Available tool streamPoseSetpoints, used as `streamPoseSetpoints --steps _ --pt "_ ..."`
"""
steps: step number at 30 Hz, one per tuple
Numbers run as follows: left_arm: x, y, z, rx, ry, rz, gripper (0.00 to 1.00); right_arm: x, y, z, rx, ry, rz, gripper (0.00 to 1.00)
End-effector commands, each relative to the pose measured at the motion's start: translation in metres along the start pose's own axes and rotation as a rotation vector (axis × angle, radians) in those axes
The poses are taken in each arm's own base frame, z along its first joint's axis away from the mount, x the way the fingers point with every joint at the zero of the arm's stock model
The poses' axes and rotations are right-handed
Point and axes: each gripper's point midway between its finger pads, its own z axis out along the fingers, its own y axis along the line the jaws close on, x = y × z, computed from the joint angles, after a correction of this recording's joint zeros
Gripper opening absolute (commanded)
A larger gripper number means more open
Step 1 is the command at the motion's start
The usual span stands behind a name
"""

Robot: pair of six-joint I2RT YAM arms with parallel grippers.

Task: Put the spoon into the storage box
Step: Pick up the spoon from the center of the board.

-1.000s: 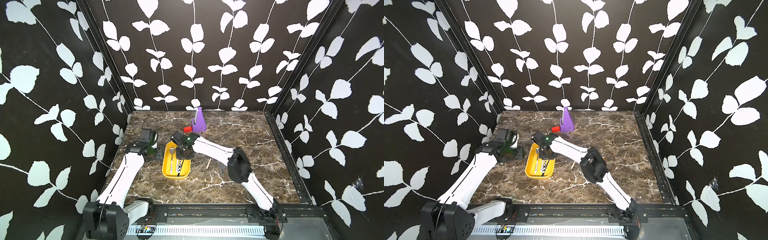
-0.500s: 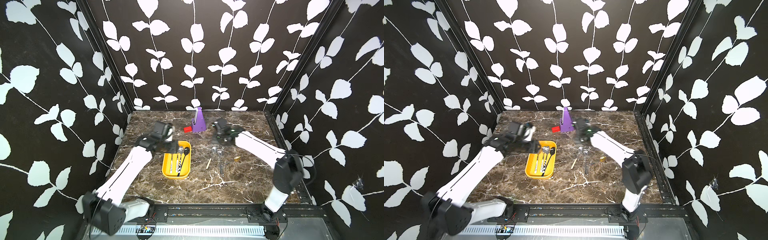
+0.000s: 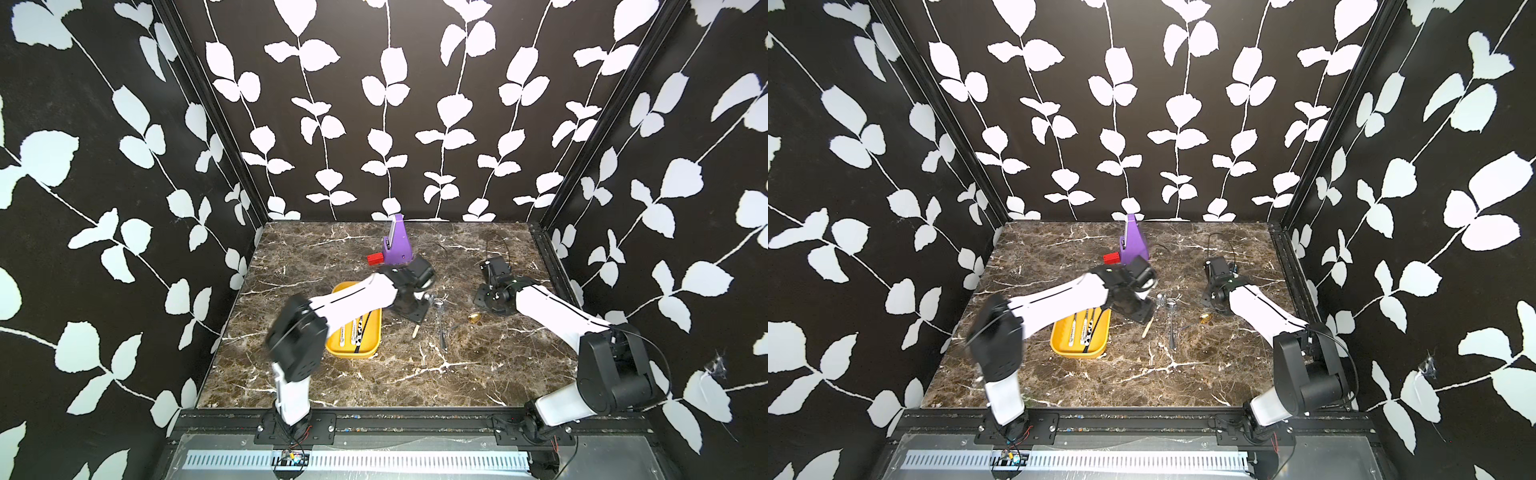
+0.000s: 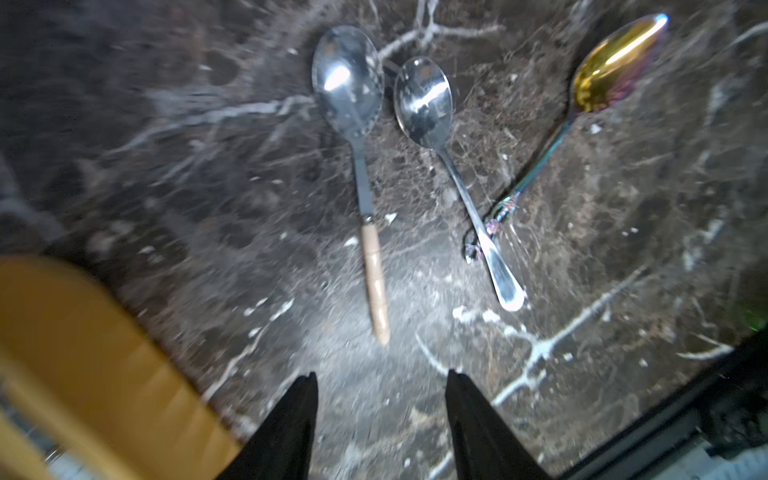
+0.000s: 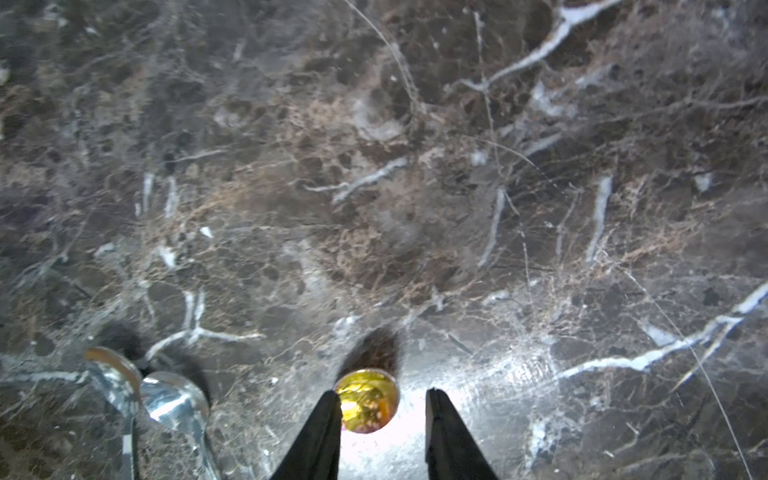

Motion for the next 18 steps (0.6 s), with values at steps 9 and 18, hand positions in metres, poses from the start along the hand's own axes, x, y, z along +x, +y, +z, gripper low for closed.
streamPoseSetpoints --steps 9,18 --pt "0.01 0.008 0.041 -0.107 0.116 0.027 0.52 -0.006 -0.003 0.0 -0.031 -0.011 0.02 0.37" --pt "0.021 0.011 0.061 -0.146 0.172 0.066 0.49 -0.011 -0.002 0.0 -0.041 -0.006 0.028 0.37"
